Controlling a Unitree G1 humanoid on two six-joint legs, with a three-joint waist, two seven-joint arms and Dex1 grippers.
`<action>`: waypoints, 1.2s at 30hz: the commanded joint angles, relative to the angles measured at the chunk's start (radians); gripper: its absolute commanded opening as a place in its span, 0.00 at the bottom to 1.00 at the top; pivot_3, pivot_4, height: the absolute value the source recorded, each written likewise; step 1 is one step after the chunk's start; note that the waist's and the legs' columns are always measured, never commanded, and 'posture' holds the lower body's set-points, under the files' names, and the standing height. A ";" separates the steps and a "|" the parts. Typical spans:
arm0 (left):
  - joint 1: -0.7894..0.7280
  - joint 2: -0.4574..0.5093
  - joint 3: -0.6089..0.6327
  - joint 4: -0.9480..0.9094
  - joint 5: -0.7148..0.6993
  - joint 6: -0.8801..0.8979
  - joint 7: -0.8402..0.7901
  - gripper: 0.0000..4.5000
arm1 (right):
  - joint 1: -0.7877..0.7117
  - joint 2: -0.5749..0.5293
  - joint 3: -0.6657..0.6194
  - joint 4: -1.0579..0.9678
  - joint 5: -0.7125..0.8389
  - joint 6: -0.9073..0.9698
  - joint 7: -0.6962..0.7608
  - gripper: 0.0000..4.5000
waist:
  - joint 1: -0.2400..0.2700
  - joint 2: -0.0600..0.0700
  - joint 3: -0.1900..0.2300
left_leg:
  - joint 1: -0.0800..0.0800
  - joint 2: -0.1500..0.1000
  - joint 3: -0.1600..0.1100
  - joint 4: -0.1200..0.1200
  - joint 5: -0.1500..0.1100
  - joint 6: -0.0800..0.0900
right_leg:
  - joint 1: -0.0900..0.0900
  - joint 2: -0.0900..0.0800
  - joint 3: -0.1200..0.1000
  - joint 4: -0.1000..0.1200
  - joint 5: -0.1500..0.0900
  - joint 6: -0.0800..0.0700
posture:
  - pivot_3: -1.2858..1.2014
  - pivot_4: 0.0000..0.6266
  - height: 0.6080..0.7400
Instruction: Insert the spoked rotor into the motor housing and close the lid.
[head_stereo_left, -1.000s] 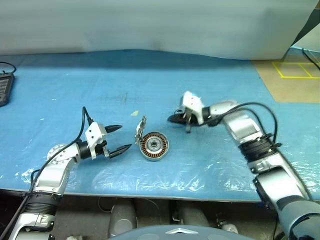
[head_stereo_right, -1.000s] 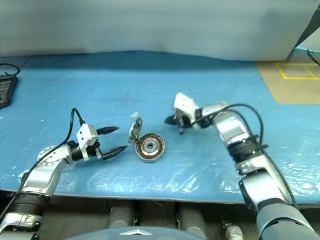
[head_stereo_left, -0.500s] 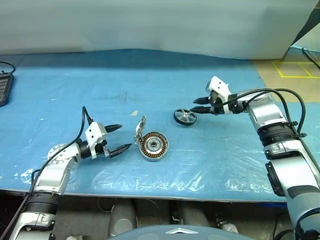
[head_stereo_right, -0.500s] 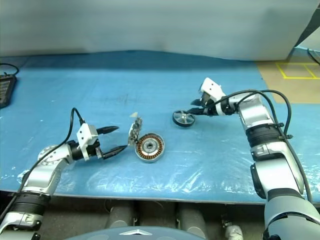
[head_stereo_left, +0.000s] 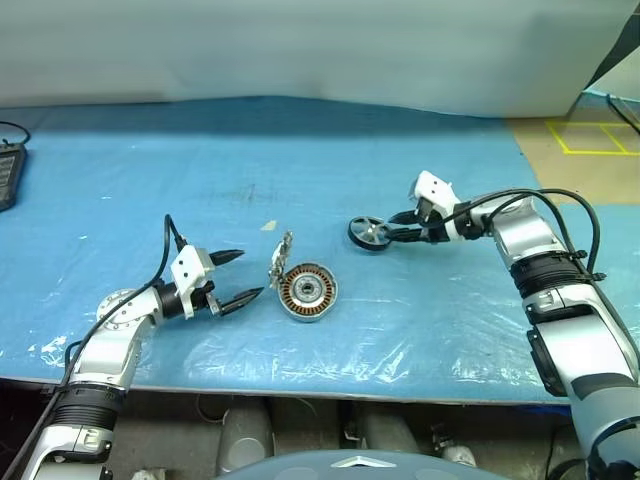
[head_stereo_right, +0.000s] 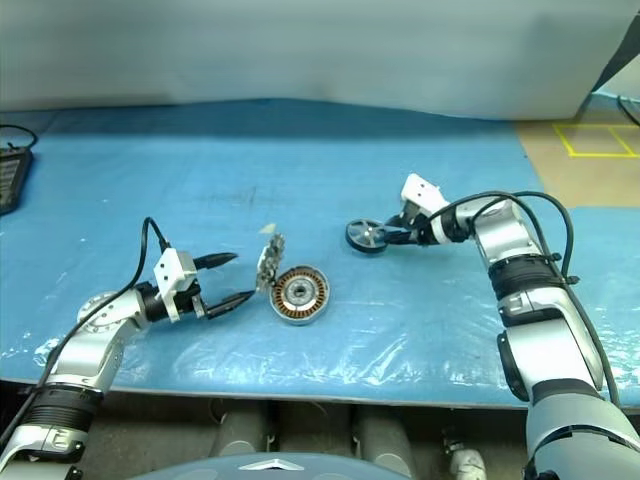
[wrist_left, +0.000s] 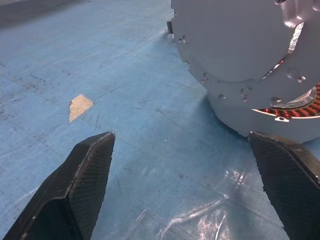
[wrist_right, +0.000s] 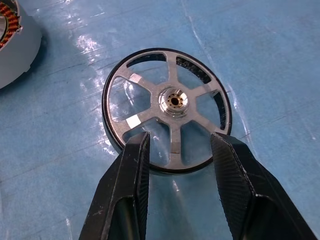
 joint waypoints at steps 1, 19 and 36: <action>-0.002 0.003 0.014 -0.005 0.002 -0.018 0.004 1.00 | 0.009 0.011 0.001 -0.021 -0.006 -0.007 -0.004 0.43 | 0.000 0.000 0.000 | 0.000 0.000 0.000 0.000 0.000 0.000 | 0.000 0.000 0.000 0.000 0.000 0.000 | 0.52 0.24 1.00; -0.003 0.009 0.020 -0.001 0.008 -0.021 0.004 1.00 | 0.040 0.031 0.004 -0.041 -0.010 0.024 -0.015 0.00 | 0.000 0.000 0.000 | -0.001 0.000 0.000 0.002 0.000 0.000 | 0.000 0.000 0.000 0.001 0.000 0.000 | 0.52 0.24 1.00; -0.013 0.004 0.028 -0.012 -0.041 0.008 -0.030 1.00 | 0.233 0.015 -0.133 -0.423 0.331 0.094 0.205 0.00 | 0.001 0.000 0.000 | -0.001 0.000 0.000 0.003 0.000 0.001 | -0.001 0.000 0.000 0.002 0.000 0.000 | 0.52 0.24 1.00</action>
